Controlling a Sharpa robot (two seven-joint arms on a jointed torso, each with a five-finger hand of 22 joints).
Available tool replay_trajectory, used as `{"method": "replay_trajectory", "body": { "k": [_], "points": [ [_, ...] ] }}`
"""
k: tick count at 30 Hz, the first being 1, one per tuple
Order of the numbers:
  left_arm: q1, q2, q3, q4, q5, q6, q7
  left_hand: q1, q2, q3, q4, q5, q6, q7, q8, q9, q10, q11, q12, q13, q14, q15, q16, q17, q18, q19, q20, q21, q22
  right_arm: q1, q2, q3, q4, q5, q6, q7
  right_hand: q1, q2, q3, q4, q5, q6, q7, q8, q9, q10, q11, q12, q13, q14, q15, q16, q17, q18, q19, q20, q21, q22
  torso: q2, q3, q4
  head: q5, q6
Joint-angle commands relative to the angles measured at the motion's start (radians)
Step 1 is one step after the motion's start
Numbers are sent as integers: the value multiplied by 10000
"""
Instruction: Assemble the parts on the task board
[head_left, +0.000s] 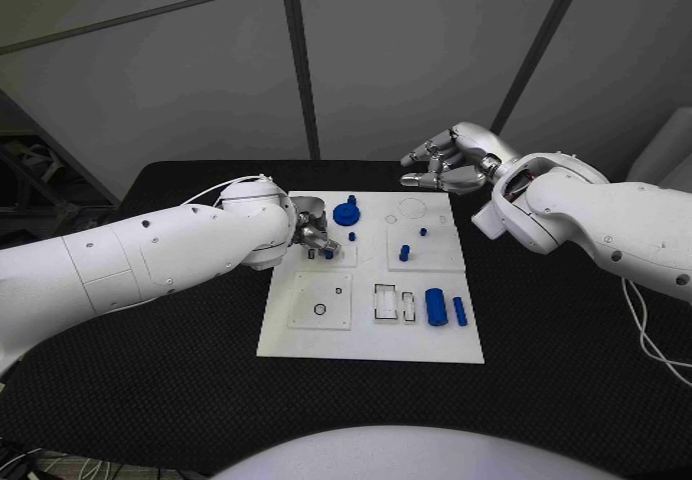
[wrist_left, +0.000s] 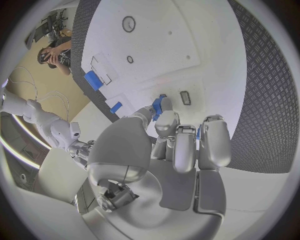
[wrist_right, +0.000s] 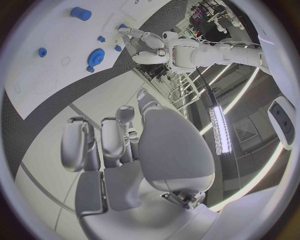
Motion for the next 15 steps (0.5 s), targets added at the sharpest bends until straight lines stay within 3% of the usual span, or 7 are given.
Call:
{"method": "replay_trajectory", "body": {
  "k": [1,10,15],
  "points": [
    [-100,54,-75,-43,169,449,-125,-28,76,2139,-2082,-13,49,-25,-66,-13,213,-18,-32,90,752,-63,48,1348,16,-51,-16,-45,-15,18,2,5,16,-16,7,104,-67,29,-32,23,38,64,6,-54,-11,73,-30,36,17,132,17,-57,9,26,67,-28,54,424,-9,-1,15,8,-16],
    [-100,60,-76,-59,218,441,-147,-241,25,2093,-1986,-106,146,-44,-85,16,284,-14,32,133,770,-63,106,1424,8,-37,-10,-34,29,18,-5,5,17,-16,4,103,-67,29,-32,23,38,64,6,-54,-11,73,-30,36,17,132,17,-57,9,26,67,-28,54,424,-8,-2,7,17,-36],
    [-100,24,-76,-45,236,550,-208,-520,-128,1937,-1810,-208,258,-102,-113,44,372,-42,148,201,795,-91,187,1526,-12,21,-26,16,140,18,-12,5,16,-16,4,100,-67,29,-32,23,38,64,6,-54,-11,73,-30,36,17,132,17,-57,9,26,67,-28,54,424,-7,-4,14,20,-43]
  ]
}}
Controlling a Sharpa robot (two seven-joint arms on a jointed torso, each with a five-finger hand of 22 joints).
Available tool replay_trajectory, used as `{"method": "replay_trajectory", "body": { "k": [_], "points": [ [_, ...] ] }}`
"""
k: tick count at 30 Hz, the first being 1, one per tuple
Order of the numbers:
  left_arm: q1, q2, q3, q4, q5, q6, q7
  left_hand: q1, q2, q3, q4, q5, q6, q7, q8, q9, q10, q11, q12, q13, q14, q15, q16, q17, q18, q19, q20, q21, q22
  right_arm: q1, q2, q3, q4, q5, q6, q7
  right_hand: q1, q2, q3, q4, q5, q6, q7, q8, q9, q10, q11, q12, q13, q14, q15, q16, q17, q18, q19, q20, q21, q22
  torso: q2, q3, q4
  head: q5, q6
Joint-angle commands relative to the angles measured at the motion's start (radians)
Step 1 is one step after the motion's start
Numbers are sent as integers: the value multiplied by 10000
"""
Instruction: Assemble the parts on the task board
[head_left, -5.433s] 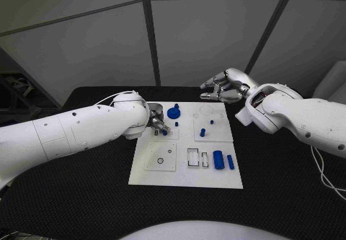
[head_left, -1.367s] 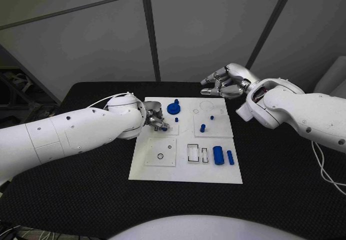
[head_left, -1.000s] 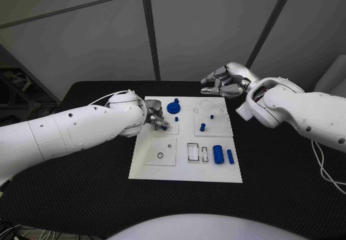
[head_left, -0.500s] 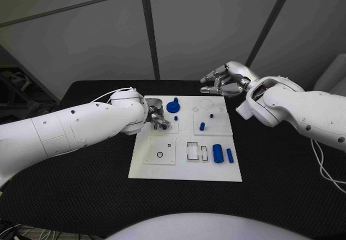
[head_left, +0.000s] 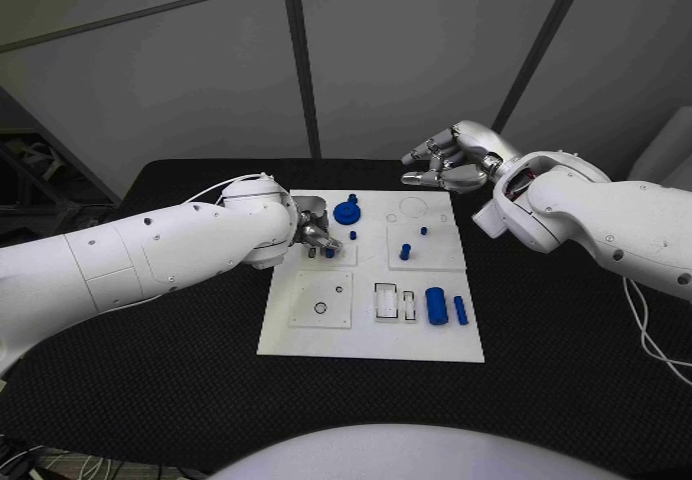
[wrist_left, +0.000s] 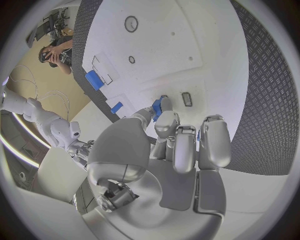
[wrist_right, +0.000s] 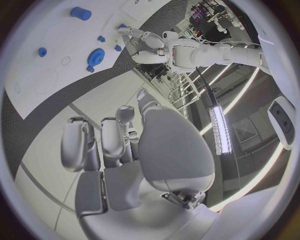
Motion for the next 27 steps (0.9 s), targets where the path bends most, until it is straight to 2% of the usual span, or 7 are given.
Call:
{"method": "replay_trajectory", "body": {
  "k": [1,6,12,15,17,19,27],
  "points": [
    [-98,-20,-74,-8,104,515,-221,-208,-82,1722,-1645,-91,101,-8,-64,16,387,-55,86,221,821,-77,60,1549,-16,32,-32,24,58,18,-4,5,15,-15,5,99,-67,29,-32,23,38,63,6,-54,-11,73,-30,36,17,132,17,-57,11,27,67,-28,54,424,-4,0,7,-4,-6],
    [-98,-50,-74,-10,111,590,-295,-406,-252,1559,-1451,-168,173,-58,-106,28,433,-90,196,292,832,-120,96,1589,-14,33,-66,26,78,18,-6,5,14,-15,-1,100,-67,29,-32,23,38,63,6,-54,-11,73,-30,36,17,132,17,-57,11,27,67,-28,54,424,0,-2,7,1,-9],
    [-99,-63,-74,-9,113,597,-337,-432,-292,1523,-1383,-178,211,-81,-124,33,453,-107,246,325,838,-141,121,1621,-18,43,-85,35,101,18,-3,5,11,-15,-3,104,-67,29,-32,23,38,63,6,-54,-11,73,-30,36,17,132,17,-57,11,27,67,-28,54,424,2,-4,-1,16,0],
    [-99,-62,-74,-8,113,532,-341,-233,-244,1641,-1456,-31,225,-83,-158,45,461,-121,230,336,836,-169,120,1616,-15,38,-116,31,103,18,0,5,9,-15,-4,105,-67,29,-32,23,38,63,6,-54,-11,73,-30,36,17,132,17,-57,11,27,67,-28,54,424,6,-2,3,15,5],
    [-99,-59,-74,-4,113,475,-342,-27,-175,1805,-1564,264,244,-50,-183,71,469,-111,225,350,838,-171,133,1630,-20,44,-134,38,125,18,5,5,7,-15,-3,107,-67,29,-32,23,38,63,6,-54,-11,73,-30,36,17,132,17,-57,11,27,67,-28,54,424,5,1,2,16,2],
    [-99,-56,-74,2,113,417,-333,71,-146,1903,-1632,425,259,-37,-197,94,476,-99,226,361,839,-167,138,1636,-24,48,-133,43,139,18,9,5,4,-15,-2,109,-67,29,-32,23,38,63,6,-54,-11,73,-30,36,17,132,17,-57,11,27,67,-28,54,424,6,-1,3,18,3],
    [-100,-39,-74,41,113,272,-257,149,-146,1979,-1706,515,276,-32,-206,120,490,-97,270,386,845,-162,160,1665,-39,82,-129,75,202,18,13,5,6,-15,-4,111,-73,29,-37,23,42,65,4,-57,-12,63,-32,16,-8,132,15,-78,-7,30,64,-30,37,410,6,0,-3,16,0]
  ]
}}
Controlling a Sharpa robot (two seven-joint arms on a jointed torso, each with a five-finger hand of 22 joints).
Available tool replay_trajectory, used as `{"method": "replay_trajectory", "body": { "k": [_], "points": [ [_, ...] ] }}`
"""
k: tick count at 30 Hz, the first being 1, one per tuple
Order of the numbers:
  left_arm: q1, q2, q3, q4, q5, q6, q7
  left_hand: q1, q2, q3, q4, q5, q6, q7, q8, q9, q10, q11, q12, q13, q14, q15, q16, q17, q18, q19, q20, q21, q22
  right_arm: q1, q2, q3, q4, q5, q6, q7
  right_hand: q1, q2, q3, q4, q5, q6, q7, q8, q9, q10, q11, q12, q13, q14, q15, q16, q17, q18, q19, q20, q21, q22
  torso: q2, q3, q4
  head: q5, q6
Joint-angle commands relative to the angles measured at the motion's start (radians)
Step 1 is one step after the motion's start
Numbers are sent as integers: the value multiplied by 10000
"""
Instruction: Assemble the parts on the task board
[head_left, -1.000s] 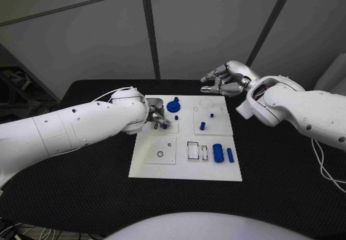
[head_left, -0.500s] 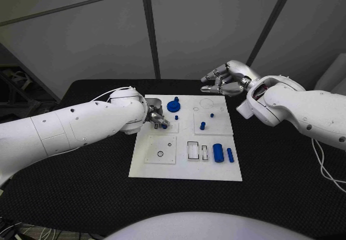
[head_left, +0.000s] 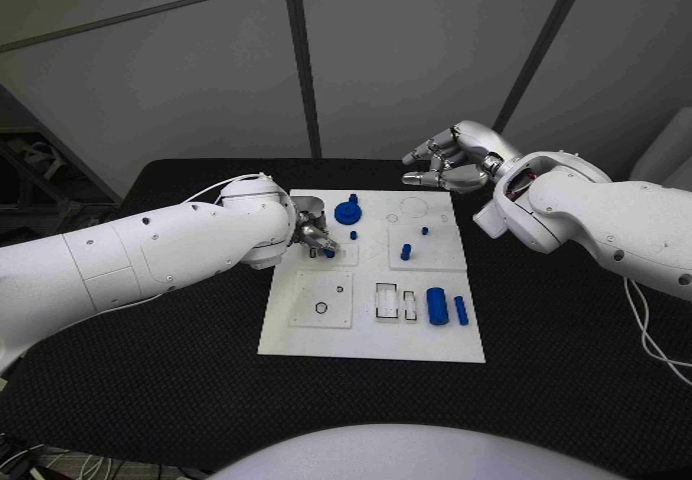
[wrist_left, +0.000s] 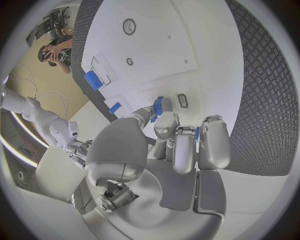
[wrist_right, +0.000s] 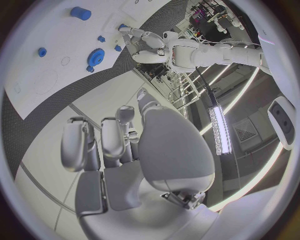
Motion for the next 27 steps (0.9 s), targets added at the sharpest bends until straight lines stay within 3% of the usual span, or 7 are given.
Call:
{"method": "replay_trajectory", "body": {
  "k": [1,6,11,16,19,27],
  "points": [
    [-100,28,-75,27,50,226,-110,302,195,1189,-1138,49,101,3,-64,12,501,-36,42,383,840,-81,43,1675,-42,15,-56,41,26,18,7,5,13,-13,-4,106,-73,29,-37,23,41,65,5,-57,-12,63,-31,17,-7,132,15,-32,-3,30,64,-29,37,410,1,2,-11,-4,-2],
    [-100,60,-75,23,50,315,-77,270,132,1171,-1151,-68,136,3,-67,33,528,-29,88,407,849,-66,73,1715,-45,19,-46,47,41,18,6,5,17,-13,-5,104,-73,29,-37,23,41,65,5,-57,-12,63,-31,17,-7,132,15,-32,-3,30,64,-29,37,410,3,4,-6,-1,-18],
    [-100,94,-75,-27,51,449,-76,-30,79,927,-884,-1453,245,-68,-122,61,594,-66,125,459,857,-73,107,1756,-45,15,-37,46,68,18,4,5,22,-13,-6,99,-73,29,-37,23,41,65,5,-57,-12,63,-31,17,-7,132,15,-32,-3,30,64,-29,37,410,3,3,-5,1,-27],
    [-100,119,-76,-81,166,538,-123,-462,90,573,-351,-2095,365,-102,-178,59,626,-87,160,518,863,-87,135,1788,-46,23,-48,48,100,18,-7,5,32,-13,-11,93,-73,29,-37,23,41,65,5,-57,-12,63,-31,17,-7,132,15,-32,-3,30,64,-29,37,410,2,6,1,-1,-38],
    [-100,130,-76,-106,203,555,-153,-529,105,454,-157,-2260,404,-117,-205,65,638,-100,201,555,869,-101,156,1816,-48,31,-58,52,119,18,-10,5,38,-13,-13,91,-78,31,-38,25,42,65,4,-58,-12,63,-31,18,-9,133,15,-35,-3,30,66,-30,36,410,6,6,-8,7,-45],
    [-100,142,-77,-149,233,562,-203,-566,129,363,17,-2301,443,-126,-227,73,652,-107,240,589,876,-107,180,1848,-52,45,-67,63,148,18,-26,5,53,-13,-20,82,-78,31,-38,25,42,65,4,-58,-12,63,-31,18,-9,133,15,-35,-3,30,66,-30,36,410,3,3,-6,5,-61]
  ]
}}
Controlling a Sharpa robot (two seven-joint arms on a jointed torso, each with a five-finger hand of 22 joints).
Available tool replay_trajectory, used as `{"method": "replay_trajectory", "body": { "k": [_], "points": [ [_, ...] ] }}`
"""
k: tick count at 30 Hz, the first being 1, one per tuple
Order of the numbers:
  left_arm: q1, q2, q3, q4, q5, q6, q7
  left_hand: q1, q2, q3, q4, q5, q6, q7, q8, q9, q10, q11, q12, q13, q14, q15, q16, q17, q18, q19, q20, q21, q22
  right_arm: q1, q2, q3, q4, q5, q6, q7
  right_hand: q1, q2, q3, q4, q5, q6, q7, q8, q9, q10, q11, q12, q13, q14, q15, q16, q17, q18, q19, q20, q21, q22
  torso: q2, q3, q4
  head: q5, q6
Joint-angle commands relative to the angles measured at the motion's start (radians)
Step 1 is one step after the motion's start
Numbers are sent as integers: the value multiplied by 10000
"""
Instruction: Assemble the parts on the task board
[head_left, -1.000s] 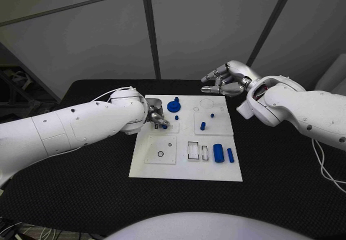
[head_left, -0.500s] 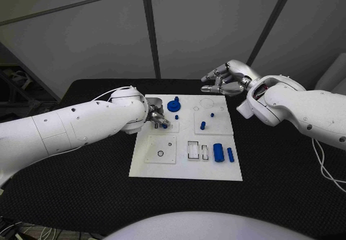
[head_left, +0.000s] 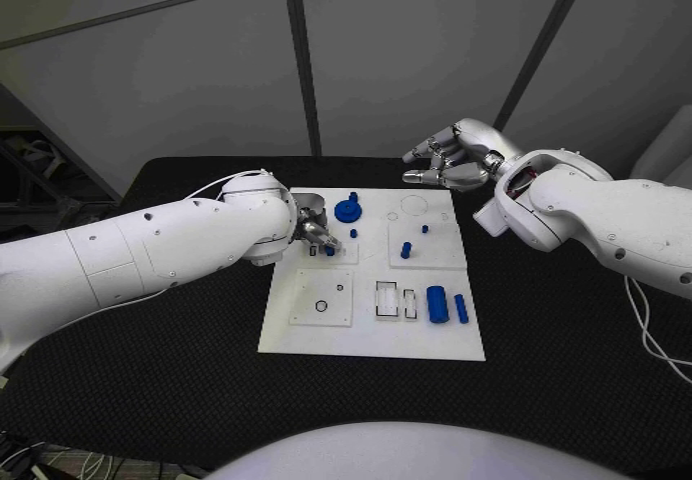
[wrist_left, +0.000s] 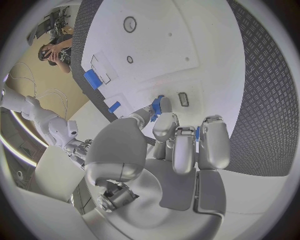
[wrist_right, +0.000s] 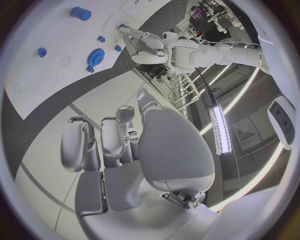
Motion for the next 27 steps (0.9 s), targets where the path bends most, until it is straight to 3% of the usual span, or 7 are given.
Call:
{"method": "replay_trajectory", "body": {
  "k": [1,5,7,8,9,11,27],
  "points": [
    [-126,40,-92,-18,152,497,-186,-92,14,-20,69,-55,102,2,-60,16,637,-52,64,593,881,-37,26,1849,-51,11,-32,64,19,18,-10,5,32,-12,-18,82,-78,31,-38,25,42,65,4,-58,-12,63,-31,18,-9,133,15,-32,-1,30,66,-30,36,410,-3,-2,0,-2,-5],
    [-126,30,-92,-15,155,521,-202,25,22,-10,64,81,119,-22,-73,28,646,-69,83,611,887,-45,45,1875,-52,13,-39,65,29,18,-18,5,38,-13,-19,80,-78,31,-38,25,42,65,4,-58,-12,63,-31,18,-9,133,15,-32,-1,30,66,-30,36,410,-6,-3,0,-1,-26],
    [-126,23,-92,-8,156,521,-205,289,-10,83,-43,790,102,-17,-110,48,643,-73,71,625,885,-59,46,1874,-51,14,-60,64,40,18,-21,5,40,-13,-17,79,-78,31,-38,25,42,65,4,-58,-12,63,-31,18,-9,133,15,-32,-1,30,66,-30,36,410,-9,-2,1,4,-23],
    [-126,20,-92,-3,156,511,-208,560,-23,253,-207,1589,81,18,-141,72,638,-71,64,636,885,-56,48,1875,-52,16,-73,66,53,18,-22,5,41,-14,-17,79,-78,31,-38,25,42,65,4,-58,-12,63,-31,18,-9,133,15,-32,-1,30,66,-30,36,410,-10,-3,2,3,-21],
    [-126,16,-92,5,156,490,-211,714,-8,377,-315,1993,71,25,-154,89,636,-62,51,636,884,-52,47,1873,-54,15,-70,64,57,18,-24,5,42,-14,-16,78,-78,31,-38,25,42,65,4,-58,-12,63,-31,18,-9,133,15,-32,-1,30,66,-30,36,410,-11,-2,3,2,-19],
    [-126,12,-92,21,157,464,-210,881,-3,552,-463,2500,75,46,-165,124,636,-43,26,634,883,-41,46,1870,-59,20,-57,69,73,18,-25,5,43,-15,-15,79,-78,31,-38,25,42,65,4,-58,-12,63,-31,18,-9,133,15,-32,-1,30,66,-30,36,410,-12,-3,5,3,-22],
    [-127,-6,-89,131,157,475,-112,1007,-122,805,-760,2946,196,43,-147,235,731,-55,322,740,914,-9,141,2002,-87,94,-24,140,216,18,-7,5,23,-20,-1,88,-78,31,-38,25,42,65,4,-58,-12,63,-31,18,-9,133,15,-32,-1,30,66,-30,36,410,-9,-9,2,22,-20]
  ]
}}
